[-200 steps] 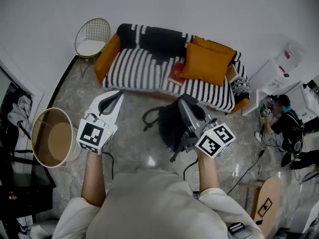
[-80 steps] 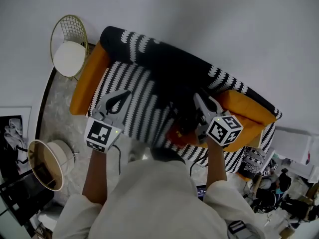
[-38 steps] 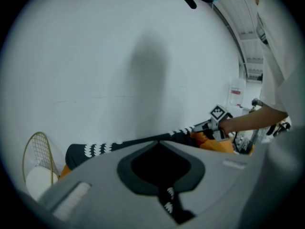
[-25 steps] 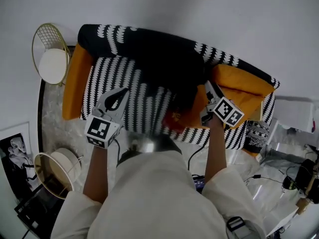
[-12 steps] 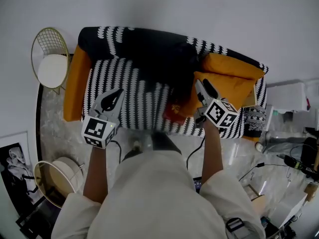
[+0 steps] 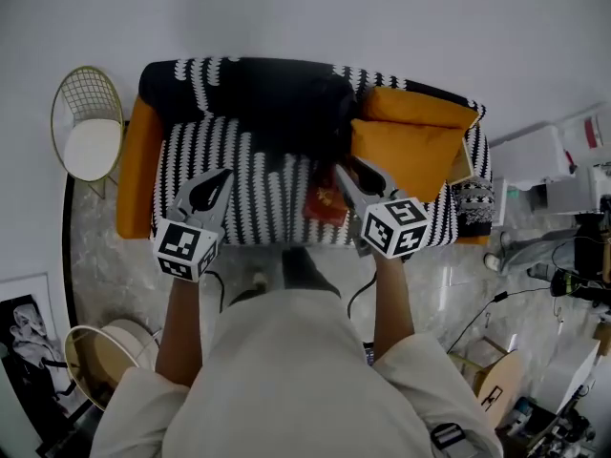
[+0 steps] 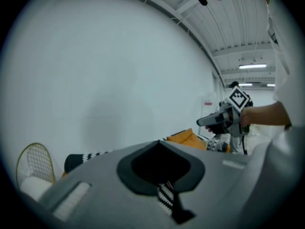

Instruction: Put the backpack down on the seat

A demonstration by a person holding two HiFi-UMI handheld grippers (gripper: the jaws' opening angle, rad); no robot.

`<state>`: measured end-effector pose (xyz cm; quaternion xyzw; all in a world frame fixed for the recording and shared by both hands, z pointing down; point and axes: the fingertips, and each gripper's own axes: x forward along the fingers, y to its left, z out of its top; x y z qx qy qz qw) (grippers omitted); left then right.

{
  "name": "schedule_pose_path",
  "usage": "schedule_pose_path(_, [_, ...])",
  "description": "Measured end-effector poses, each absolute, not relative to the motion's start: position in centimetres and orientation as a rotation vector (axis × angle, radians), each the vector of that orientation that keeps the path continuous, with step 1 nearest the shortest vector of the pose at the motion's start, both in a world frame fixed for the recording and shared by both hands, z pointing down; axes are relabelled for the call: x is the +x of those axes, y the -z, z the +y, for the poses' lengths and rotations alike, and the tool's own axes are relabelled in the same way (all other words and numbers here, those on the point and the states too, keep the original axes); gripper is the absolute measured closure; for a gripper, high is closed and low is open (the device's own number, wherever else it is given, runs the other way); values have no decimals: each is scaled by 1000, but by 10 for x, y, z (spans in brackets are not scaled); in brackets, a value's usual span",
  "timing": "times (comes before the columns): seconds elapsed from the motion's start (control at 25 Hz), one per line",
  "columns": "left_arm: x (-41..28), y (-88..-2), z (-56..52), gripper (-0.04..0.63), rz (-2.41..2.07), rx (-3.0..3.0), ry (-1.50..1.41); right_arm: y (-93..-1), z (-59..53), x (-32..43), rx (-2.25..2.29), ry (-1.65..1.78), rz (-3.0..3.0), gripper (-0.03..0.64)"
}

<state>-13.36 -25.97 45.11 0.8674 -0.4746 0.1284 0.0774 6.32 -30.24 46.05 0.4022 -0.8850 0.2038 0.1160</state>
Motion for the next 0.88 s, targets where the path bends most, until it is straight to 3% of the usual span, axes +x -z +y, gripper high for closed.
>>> schedule_pose_path(0.44, [-107,-417,-195,592,-1361,2741,-344,-404,-205,63,1229,-348,-2637,518])
schedule_pose_path(0.72, [-98,-381,-161,592,-1321,2854,-317,-357,-153,63,1213,-188,-2665,612])
schedule_pose_path(0.88, [-93,-357,-142,592,-1297,2902,-263,-341,-126,62,1212,-126,-2680,612])
